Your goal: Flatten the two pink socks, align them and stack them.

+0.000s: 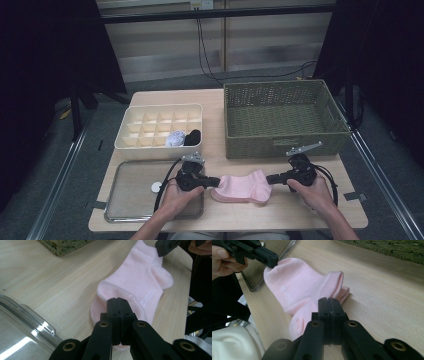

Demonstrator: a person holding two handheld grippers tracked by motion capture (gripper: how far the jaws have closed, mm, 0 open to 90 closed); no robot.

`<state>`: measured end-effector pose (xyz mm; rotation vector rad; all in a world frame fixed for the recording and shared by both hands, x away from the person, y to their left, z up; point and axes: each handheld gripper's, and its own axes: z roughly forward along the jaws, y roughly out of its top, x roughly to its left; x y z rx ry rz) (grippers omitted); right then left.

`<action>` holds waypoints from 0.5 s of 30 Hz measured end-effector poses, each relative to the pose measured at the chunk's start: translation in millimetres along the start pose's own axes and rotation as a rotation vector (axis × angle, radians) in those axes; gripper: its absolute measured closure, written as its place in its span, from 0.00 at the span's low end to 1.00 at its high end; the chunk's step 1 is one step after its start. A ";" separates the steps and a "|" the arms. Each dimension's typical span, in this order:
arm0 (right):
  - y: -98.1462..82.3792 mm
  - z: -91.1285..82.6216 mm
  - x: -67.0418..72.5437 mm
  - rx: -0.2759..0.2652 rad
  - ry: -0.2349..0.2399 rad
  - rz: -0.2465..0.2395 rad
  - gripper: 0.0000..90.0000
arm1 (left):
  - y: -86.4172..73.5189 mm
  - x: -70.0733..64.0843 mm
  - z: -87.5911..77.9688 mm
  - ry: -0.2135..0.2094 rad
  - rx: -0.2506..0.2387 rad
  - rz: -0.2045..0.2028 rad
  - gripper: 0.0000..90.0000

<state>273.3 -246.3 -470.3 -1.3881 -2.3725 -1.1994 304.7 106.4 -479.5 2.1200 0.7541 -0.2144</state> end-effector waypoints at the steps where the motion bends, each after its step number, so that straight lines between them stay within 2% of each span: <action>1: -0.2 -0.9 0.2 0.001 0.002 0.005 1.00 | -0.2 -2.0 -2.0 -0.005 -0.003 0.002 1.00; 3: -0.5 -1.4 0.7 -0.002 0.007 0.001 1.00 | -2.0 -5.9 -5.2 -0.001 -0.019 0.012 1.00; 5: -0.4 -0.8 2.0 -0.003 0.013 0.003 1.00 | -4.0 -8.0 -6.2 0.016 -0.007 0.027 1.00; 9: -0.3 3.3 3.3 0.012 0.008 -0.003 1.00 | -6.9 -5.1 -5.9 0.032 -0.005 0.012 1.00; 15: -0.9 9.4 -0.2 0.041 -0.024 -0.005 1.00 | -10.4 1.9 4.1 0.085 0.039 0.019 1.00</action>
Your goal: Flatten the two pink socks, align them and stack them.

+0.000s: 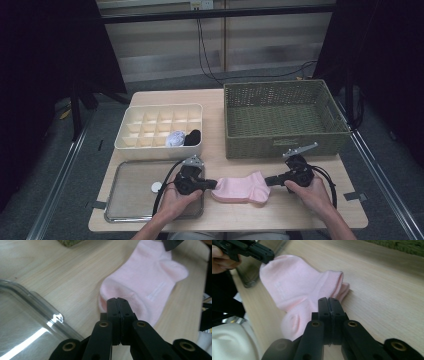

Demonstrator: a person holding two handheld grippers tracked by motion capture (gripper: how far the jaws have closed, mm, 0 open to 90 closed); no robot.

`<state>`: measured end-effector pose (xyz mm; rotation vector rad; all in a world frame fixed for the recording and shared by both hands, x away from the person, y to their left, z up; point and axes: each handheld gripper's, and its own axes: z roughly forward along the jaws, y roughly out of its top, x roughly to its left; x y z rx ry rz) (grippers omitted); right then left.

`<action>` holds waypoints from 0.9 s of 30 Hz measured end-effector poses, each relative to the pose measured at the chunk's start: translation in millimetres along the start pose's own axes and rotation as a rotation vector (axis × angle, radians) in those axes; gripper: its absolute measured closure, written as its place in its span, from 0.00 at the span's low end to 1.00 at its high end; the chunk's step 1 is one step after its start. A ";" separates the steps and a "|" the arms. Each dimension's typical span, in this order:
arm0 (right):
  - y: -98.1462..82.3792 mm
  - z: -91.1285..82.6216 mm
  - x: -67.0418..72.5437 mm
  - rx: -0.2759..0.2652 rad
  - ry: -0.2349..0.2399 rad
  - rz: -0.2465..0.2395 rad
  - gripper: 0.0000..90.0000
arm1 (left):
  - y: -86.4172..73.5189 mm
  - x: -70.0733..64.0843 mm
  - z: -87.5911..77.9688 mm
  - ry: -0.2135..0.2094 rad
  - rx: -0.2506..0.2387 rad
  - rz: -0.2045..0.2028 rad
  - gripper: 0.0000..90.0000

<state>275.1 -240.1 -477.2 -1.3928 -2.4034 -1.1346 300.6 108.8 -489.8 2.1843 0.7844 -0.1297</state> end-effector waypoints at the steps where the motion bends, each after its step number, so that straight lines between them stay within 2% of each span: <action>1: -0.4 1.0 -0.4 0.005 -0.009 0.002 1.00 | -0.7 1.5 1.5 -0.004 0.011 -0.007 1.00; 4: -2.2 3.5 -1.7 0.020 -0.005 0.005 1.00 | -2.1 2.2 2.8 0.001 0.017 -0.007 1.00; 6: -5.0 6.6 -2.6 0.037 -0.028 0.012 1.00 | -3.3 1.5 3.6 0.011 0.018 -0.006 1.00; 8: -7.1 8.3 -4.3 0.047 -0.031 0.018 1.00 | -4.3 2.5 5.4 -0.004 0.019 -0.008 1.00; 9: -7.6 8.3 -4.8 0.045 -0.024 0.022 1.00 | -4.2 2.2 5.7 0.007 0.018 -0.008 1.00; 19: -8.5 8.7 -3.9 0.040 -0.064 0.002 0.99 | -4.2 5.7 6.3 -0.027 0.019 -0.014 0.98; 25: -8.7 8.0 -4.7 0.020 -0.057 0.012 0.90 | -3.7 7.3 4.3 -0.037 0.011 -0.031 0.86; 27: -8.7 6.7 -3.9 0.007 -0.036 0.002 0.87 | -3.3 7.9 3.5 -0.034 0.008 -0.036 0.81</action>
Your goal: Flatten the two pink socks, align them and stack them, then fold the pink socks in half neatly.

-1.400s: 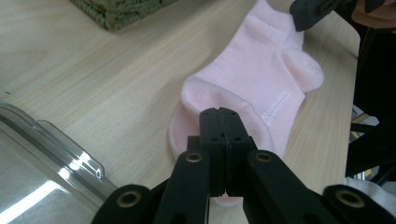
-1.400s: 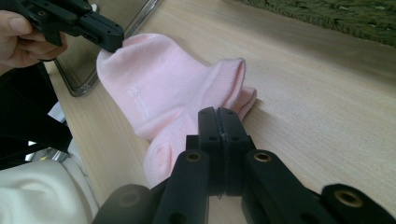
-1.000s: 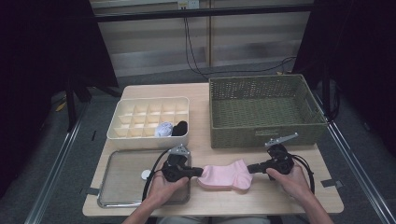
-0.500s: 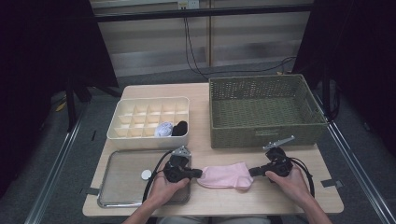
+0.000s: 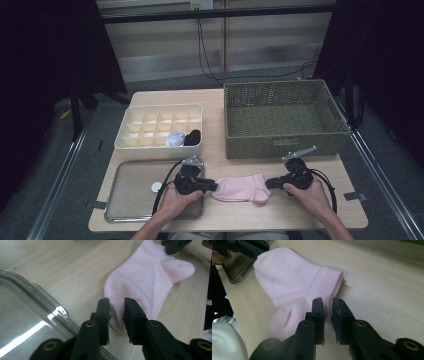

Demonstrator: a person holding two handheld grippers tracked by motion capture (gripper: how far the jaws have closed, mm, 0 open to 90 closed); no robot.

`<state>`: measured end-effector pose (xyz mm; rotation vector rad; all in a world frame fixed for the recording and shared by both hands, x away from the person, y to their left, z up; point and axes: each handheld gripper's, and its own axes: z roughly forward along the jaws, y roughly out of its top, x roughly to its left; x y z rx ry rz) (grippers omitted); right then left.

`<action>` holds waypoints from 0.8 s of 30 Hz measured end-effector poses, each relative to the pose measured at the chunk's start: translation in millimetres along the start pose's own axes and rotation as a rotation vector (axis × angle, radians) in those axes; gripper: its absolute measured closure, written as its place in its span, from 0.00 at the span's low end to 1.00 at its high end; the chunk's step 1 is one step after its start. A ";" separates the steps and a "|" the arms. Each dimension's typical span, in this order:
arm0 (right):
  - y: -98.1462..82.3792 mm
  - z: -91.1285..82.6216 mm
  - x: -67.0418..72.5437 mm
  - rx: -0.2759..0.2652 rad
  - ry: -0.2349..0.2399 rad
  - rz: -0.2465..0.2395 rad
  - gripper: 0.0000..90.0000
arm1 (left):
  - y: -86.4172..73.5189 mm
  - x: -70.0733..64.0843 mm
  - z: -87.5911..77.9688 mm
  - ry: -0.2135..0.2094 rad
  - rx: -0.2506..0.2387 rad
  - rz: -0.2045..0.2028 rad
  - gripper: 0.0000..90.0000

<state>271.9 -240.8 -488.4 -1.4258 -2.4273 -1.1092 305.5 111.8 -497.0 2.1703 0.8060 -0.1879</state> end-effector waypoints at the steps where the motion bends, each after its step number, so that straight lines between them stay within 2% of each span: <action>1: 0.0 -1.0 0.8 -0.010 -0.003 -0.002 0.84 | 0.2 -0.3 -0.2 0.003 -0.007 0.000 0.80; 3: 0.3 -2.6 0.8 -0.033 0.005 -0.006 0.78 | 1.0 -0.4 -0.7 0.006 -0.017 -0.009 0.74; 5: 0.9 -4.2 0.3 -0.039 0.020 -0.006 0.74 | 2.7 -1.1 -2.3 0.001 -0.028 0.000 0.72; 8: 0.7 -4.8 -0.2 -0.056 0.028 -0.003 0.67 | 7.5 -3.1 -1.9 0.010 -0.078 -0.032 0.64; 10: 1.2 -5.2 0.3 -0.073 0.021 0.003 0.65 | 12.7 -6.4 0.6 -0.006 -0.089 -0.026 0.64; 14: 2.1 -7.5 0.8 -0.099 0.008 0.009 0.62 | 19.8 -16.4 4.4 -0.017 -0.069 0.017 0.67; 20: 1.1 -5.0 0.4 -0.078 0.003 0.018 0.61 | 27.2 -25.0 11.2 -0.049 -0.051 0.043 0.74; 24: 1.9 -2.7 0.9 -0.067 0.008 0.017 0.61 | 33.5 -30.5 16.3 -0.068 -0.024 0.063 0.72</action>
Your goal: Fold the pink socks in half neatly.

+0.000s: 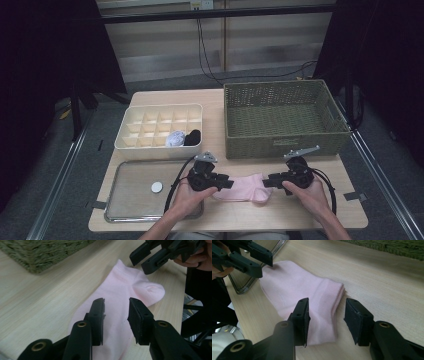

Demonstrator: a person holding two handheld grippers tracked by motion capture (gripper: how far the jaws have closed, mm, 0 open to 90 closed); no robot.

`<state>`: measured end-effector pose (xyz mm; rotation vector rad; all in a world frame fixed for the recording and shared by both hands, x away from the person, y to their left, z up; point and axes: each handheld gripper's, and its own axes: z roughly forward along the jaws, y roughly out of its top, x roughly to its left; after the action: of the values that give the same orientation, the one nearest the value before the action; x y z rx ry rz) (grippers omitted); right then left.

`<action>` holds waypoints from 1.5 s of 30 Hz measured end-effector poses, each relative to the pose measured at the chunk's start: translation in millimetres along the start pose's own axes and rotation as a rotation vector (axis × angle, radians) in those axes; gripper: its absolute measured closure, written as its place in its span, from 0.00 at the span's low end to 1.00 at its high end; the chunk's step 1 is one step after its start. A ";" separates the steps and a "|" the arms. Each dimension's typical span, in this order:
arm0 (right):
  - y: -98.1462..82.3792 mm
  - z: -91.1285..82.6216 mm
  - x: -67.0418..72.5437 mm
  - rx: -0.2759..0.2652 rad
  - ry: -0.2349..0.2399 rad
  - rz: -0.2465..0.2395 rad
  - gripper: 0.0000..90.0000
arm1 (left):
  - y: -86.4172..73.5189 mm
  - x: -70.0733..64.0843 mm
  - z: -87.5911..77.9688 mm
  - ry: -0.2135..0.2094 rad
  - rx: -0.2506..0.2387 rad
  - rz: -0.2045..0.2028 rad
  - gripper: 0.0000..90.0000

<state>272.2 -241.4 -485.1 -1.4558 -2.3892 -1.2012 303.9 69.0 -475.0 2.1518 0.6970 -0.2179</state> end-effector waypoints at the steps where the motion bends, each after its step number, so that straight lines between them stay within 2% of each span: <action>1: 0.0 0.2 -0.4 0.003 0.003 0.002 0.61 | 1.3 -0.5 2.1 0.003 0.004 0.007 0.72; 4: -0.3 2.5 -0.7 0.013 -0.003 0.004 0.61 | 3.5 -1.5 8.7 -0.022 0.020 0.005 0.73; 5: -0.5 3.0 -0.4 0.016 0.001 0.003 0.61 | 3.2 -3.5 11.7 -0.023 0.037 0.021 0.74; 6: -0.5 3.8 -0.4 0.018 0.005 0.000 0.61 | 2.5 -6.3 14.0 -0.005 0.049 0.040 0.75; 8: -0.4 5.6 0.1 0.036 0.009 -0.002 0.61 | 1.3 -7.8 19.0 -0.022 0.063 0.043 0.77; 9: -0.7 6.5 0.5 0.040 0.005 -0.001 0.61 | 0.5 -8.5 21.1 -0.025 0.050 0.048 0.78; 11: -0.7 7.5 1.0 0.048 -0.002 -0.005 0.61 | 0.9 -9.1 21.8 -0.014 0.066 0.046 0.77; 13: -1.0 8.2 1.3 0.048 -0.002 -0.004 0.61 | 0.7 -7.9 22.2 -0.035 0.072 0.046 0.75; 16: -1.4 9.9 2.2 0.056 -0.007 -0.006 0.61 | -0.4 -6.6 24.1 -0.025 0.077 0.036 0.75; 17: -1.4 10.9 2.3 0.057 -0.012 -0.011 0.60 | -1.0 -6.1 25.4 -0.034 0.071 0.035 0.76; 18: -1.2 11.0 3.1 0.066 -0.024 -0.017 0.60 | -0.7 -6.6 26.0 -0.017 0.081 0.044 0.76; 20: -1.0 10.9 3.1 0.065 -0.028 -0.015 0.60 | -0.9 -5.9 27.4 -0.023 0.086 0.045 0.76; 21: -1.0 11.1 2.4 0.062 -0.027 -0.018 0.60 | -1.3 -6.7 28.9 -0.010 0.092 0.050 0.78; 23: -0.9 11.4 2.7 0.067 -0.018 -0.012 0.60 | -3.8 -6.4 32.2 -0.024 0.097 0.062 0.78; 24: -0.9 11.5 2.9 0.067 -0.017 -0.012 0.61 | -4.9 -5.4 32.3 -0.019 0.091 0.057 0.79; 25: -1.1 11.8 3.3 0.066 -0.015 -0.010 0.61 | -5.4 -3.5 32.3 -0.033 0.082 0.046 0.80; 28: -1.1 12.8 4.0 0.067 -0.011 -0.012 0.63 | -6.2 -3.2 32.4 -0.021 0.081 0.049 0.80; 29: -0.8 12.8 4.4 0.071 -0.018 -0.011 0.64 | -6.9 -2.9 33.1 -0.038 0.070 0.054 0.80; 30: -0.7 12.9 4.8 0.072 -0.022 -0.009 0.65 | -6.7 -4.4 32.4 -0.014 0.081 0.063 0.80; 33: -0.8 14.5 6.7 0.079 -0.015 -0.021 0.67 | -7.4 -6.5 33.0 0.002 0.075 0.067 0.83; 35: -0.6 15.6 9.0 0.081 -0.023 -0.033 0.68 | -7.4 -7.9 33.1 0.015 0.076 0.085 0.83; 36: -0.7 16.4 10.3 0.081 -0.023 -0.032 0.70 | -7.7 -9.1 33.8 0.018 0.070 0.087 0.84; 37: -0.7 17.0 10.7 0.082 -0.031 -0.040 0.78 | -7.4 -10.8 33.8 0.037 0.075 0.085 0.83; 38: -0.7 17.9 11.5 0.087 -0.035 -0.041 0.82 | -7.3 -10.6 33.8 0.037 0.076 0.088 0.83; 40: -1.7 20.3 10.7 0.087 -0.005 -0.022 0.87 | -7.7 -8.0 33.1 0.016 0.074 0.075 0.84; 42: -1.7 21.9 10.9 0.093 0.013 -0.008 0.89 | -7.5 -8.3 32.7 0.019 0.082 0.084 0.84; 43: -2.0 22.6 10.6 0.095 0.026 0.000 0.89 | -8.0 -8.5 33.4 0.016 0.071 0.084 0.84; 45: -2.1 23.0 11.0 0.095 0.029 0.008 0.90 | -7.6 -8.0 32.8 0.014 0.080 0.089 0.84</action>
<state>271.5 -218.8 -497.0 -1.4084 -2.3845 -1.0833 295.9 44.2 -497.8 2.2573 0.6084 -0.1866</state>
